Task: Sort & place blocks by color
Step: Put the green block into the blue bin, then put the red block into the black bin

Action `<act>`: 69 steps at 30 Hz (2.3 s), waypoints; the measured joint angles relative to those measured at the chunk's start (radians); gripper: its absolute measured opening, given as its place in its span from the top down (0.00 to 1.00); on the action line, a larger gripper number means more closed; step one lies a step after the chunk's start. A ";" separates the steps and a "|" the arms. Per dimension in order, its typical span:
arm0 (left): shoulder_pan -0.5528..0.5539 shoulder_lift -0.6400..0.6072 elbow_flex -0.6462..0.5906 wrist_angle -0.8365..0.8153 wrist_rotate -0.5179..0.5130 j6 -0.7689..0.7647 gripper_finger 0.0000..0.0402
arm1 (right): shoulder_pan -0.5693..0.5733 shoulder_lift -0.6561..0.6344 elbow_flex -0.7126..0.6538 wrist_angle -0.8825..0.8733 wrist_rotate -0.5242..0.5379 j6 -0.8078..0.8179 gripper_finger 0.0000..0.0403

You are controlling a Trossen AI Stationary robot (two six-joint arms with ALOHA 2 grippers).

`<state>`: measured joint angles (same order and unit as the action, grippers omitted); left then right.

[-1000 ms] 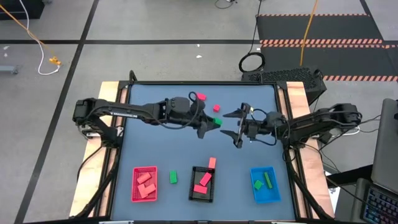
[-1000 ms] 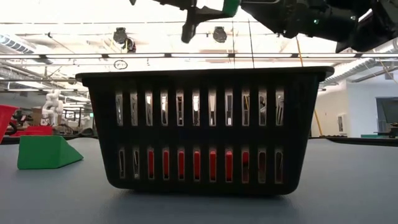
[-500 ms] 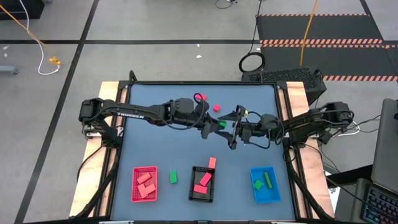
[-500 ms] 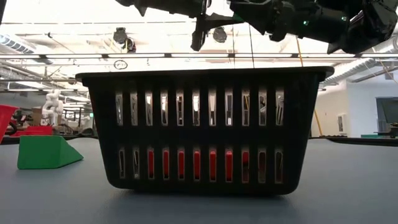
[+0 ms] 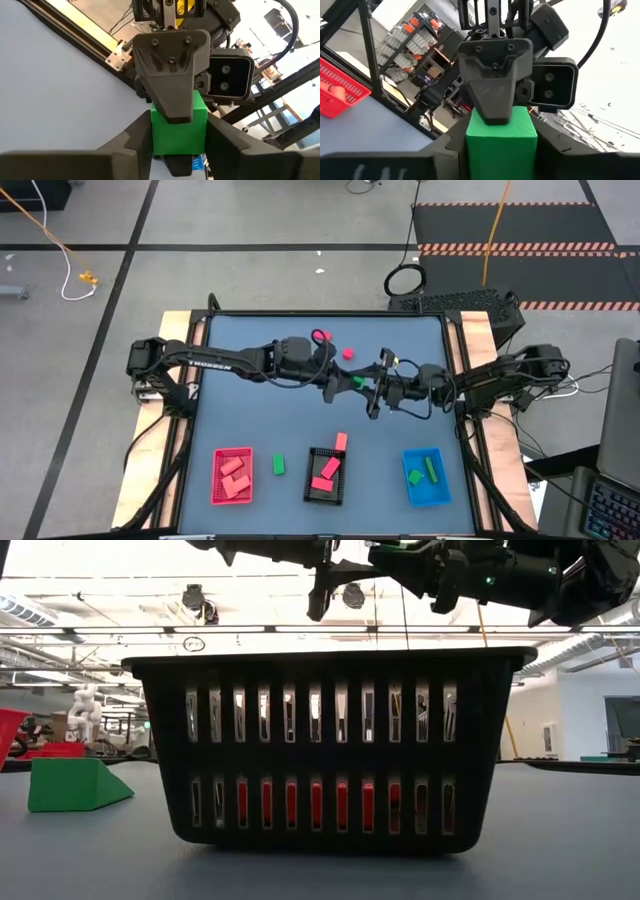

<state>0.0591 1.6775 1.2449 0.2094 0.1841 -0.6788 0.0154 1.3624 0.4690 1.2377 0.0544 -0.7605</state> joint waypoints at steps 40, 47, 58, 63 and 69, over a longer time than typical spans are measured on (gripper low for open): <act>-0.169 -0.206 -0.001 -0.496 -0.281 0.620 0.58 | 0.296 -0.502 0.130 -1.587 -0.355 1.195 0.69; -0.223 -0.201 -0.001 -0.496 -0.280 0.586 0.58 | 0.476 -0.469 0.129 -1.801 -0.373 1.469 0.69; -0.245 -0.119 -0.003 -0.490 -0.280 0.545 0.58 | 0.614 -0.411 0.106 -1.765 -0.365 1.771 0.63; -0.245 -0.093 -0.002 -0.503 -0.281 0.534 0.58 | 0.615 -0.412 0.079 -1.759 -0.344 1.848 0.34; -0.261 -0.095 -0.002 -0.507 -0.280 0.542 0.58 | 0.615 -0.422 0.079 -1.720 -0.342 1.799 0.19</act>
<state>-0.2016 1.5829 1.2427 -0.2980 -0.0955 -0.1369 0.6304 0.9401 0.5476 -0.4821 -0.2880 1.0389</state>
